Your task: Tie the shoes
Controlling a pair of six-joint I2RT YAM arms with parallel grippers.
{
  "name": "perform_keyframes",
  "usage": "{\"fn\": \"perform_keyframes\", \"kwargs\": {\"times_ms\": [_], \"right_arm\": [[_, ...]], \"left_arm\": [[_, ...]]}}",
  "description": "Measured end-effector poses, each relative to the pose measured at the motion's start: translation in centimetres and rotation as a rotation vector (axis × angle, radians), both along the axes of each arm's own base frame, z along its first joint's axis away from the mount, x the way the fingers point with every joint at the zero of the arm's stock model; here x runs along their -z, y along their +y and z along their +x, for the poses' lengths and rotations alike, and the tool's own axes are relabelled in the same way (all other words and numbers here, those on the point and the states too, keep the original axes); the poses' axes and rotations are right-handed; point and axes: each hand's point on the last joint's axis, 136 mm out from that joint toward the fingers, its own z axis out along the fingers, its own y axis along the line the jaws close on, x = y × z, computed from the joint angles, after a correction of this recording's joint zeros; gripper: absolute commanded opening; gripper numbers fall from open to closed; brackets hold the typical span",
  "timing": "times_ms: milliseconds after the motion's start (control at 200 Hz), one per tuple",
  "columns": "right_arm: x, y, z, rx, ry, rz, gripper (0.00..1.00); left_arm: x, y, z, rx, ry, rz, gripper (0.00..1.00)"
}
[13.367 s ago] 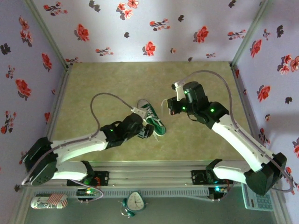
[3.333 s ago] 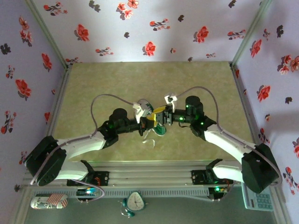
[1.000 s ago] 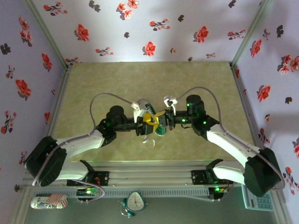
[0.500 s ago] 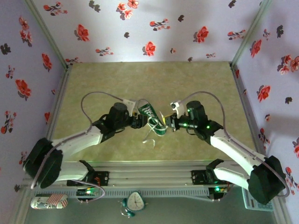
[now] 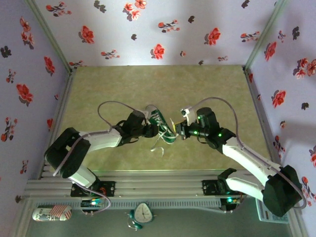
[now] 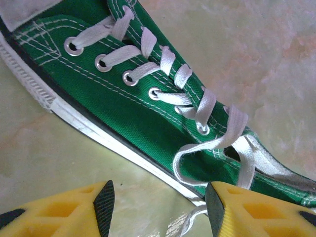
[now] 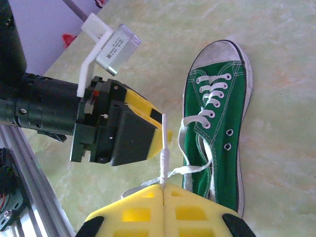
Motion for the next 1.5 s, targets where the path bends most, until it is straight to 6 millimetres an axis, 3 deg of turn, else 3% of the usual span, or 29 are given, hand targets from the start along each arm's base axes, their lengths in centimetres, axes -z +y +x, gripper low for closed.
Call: {"fn": "perform_keyframes", "kwargs": {"times_ms": [525, 850, 1215, 1495], "right_arm": [[0.6, -0.2, -0.4, 0.007, 0.022, 0.004, 0.0], [1.0, -0.1, -0.7, 0.007, 0.041, -0.018, 0.0], [4.5, 2.2, -1.3, -0.071, 0.206, -0.183, 0.0], [6.3, 3.6, -0.3, -0.11, 0.242, -0.25, 0.0]], "left_arm": [[0.1, -2.2, 1.3, 0.007, 0.004, -0.06, 0.39], [-0.3, -2.5, 1.5, 0.014, -0.007, -0.075, 0.08], [-4.4, -1.9, 0.9, 0.037, -0.107, -0.134, 0.03], [-3.6, -1.7, 0.3, 0.057, -0.1, -0.117, 0.03]]}}
